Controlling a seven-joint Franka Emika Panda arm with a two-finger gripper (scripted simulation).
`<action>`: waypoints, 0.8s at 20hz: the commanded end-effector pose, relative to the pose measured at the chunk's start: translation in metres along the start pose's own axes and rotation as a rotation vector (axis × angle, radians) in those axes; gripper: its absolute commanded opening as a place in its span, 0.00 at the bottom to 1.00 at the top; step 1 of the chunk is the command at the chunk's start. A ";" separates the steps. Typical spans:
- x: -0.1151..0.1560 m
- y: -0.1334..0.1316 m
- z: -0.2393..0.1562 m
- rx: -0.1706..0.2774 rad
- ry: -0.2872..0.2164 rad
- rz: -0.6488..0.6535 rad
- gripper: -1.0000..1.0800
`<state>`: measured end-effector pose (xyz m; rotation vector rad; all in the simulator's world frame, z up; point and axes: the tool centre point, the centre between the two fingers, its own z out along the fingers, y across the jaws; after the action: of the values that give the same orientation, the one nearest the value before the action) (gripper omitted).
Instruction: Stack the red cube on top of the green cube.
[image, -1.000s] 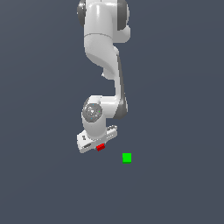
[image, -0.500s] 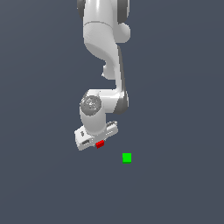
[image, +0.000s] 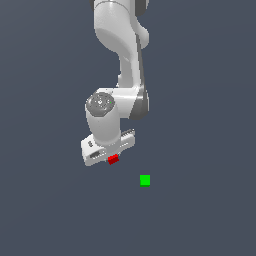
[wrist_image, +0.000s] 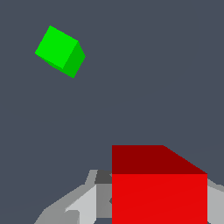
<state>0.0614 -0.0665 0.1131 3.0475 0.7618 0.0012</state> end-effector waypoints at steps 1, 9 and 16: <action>0.000 0.000 -0.006 0.001 -0.001 0.000 0.00; 0.009 -0.006 -0.002 0.000 0.000 0.000 0.00; 0.041 -0.030 0.013 0.000 0.000 0.000 0.00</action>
<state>0.0790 -0.0303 0.1035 3.0475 0.7610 0.0008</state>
